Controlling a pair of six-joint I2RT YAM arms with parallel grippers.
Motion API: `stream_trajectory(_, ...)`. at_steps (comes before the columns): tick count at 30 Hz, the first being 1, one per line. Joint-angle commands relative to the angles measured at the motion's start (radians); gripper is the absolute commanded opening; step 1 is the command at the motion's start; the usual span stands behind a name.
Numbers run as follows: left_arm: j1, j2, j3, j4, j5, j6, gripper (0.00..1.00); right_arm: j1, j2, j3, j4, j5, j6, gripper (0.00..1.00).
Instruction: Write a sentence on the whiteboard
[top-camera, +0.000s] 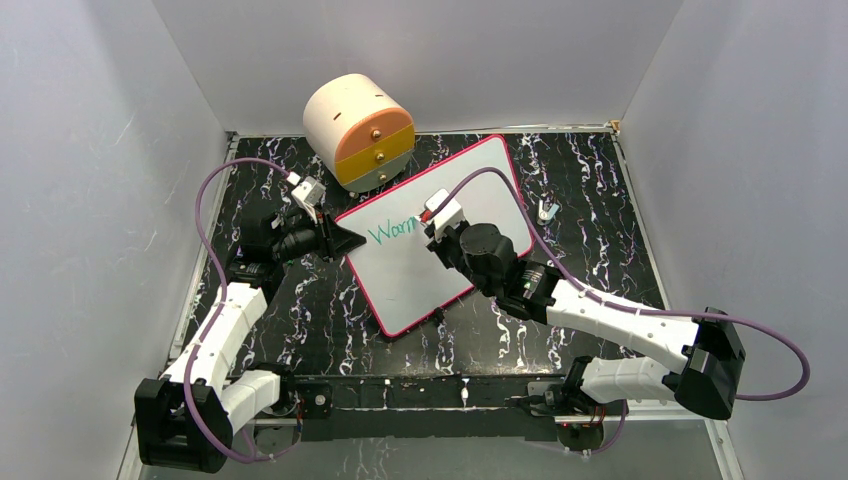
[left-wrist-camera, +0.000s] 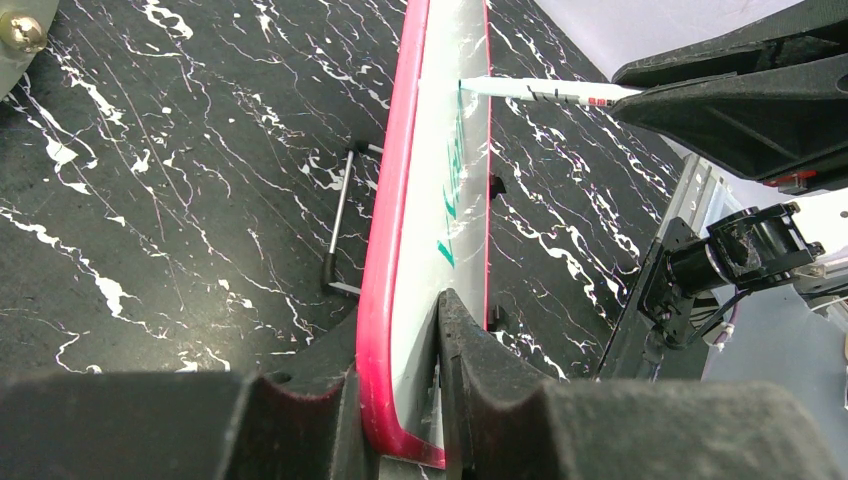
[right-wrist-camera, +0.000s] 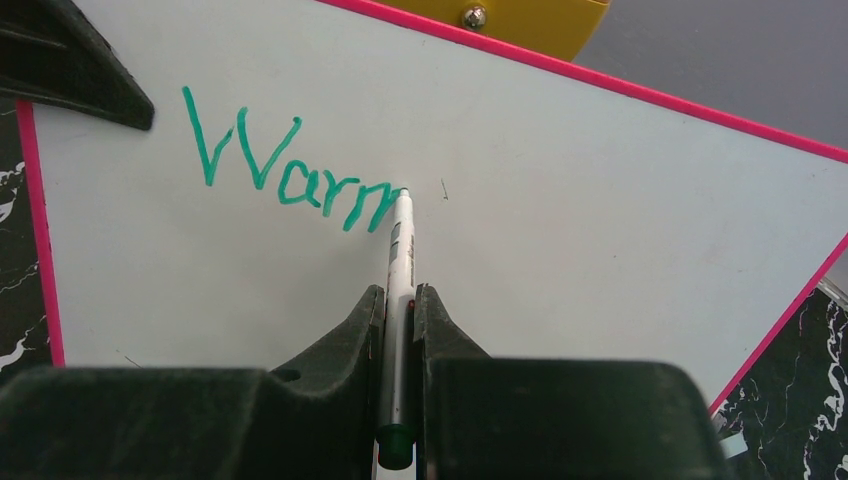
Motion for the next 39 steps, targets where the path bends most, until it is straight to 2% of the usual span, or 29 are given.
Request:
stream_trajectory(1,-0.029,0.044,-0.052,-0.165,-0.129,0.201,0.0,-0.014,-0.005,0.011,-0.039,0.01,0.019,0.0)
stream_trajectory(22,-0.029,0.042,-0.049,-0.167,-0.135,0.202,0.0,-0.015,-0.015,0.019,-0.127,-0.023,0.06,0.0)
stream_trajectory(39,-0.028,0.045,-0.046,-0.167,-0.135,0.202,0.0,-0.023,-0.091,-0.022,0.009,0.015,0.026,0.0)
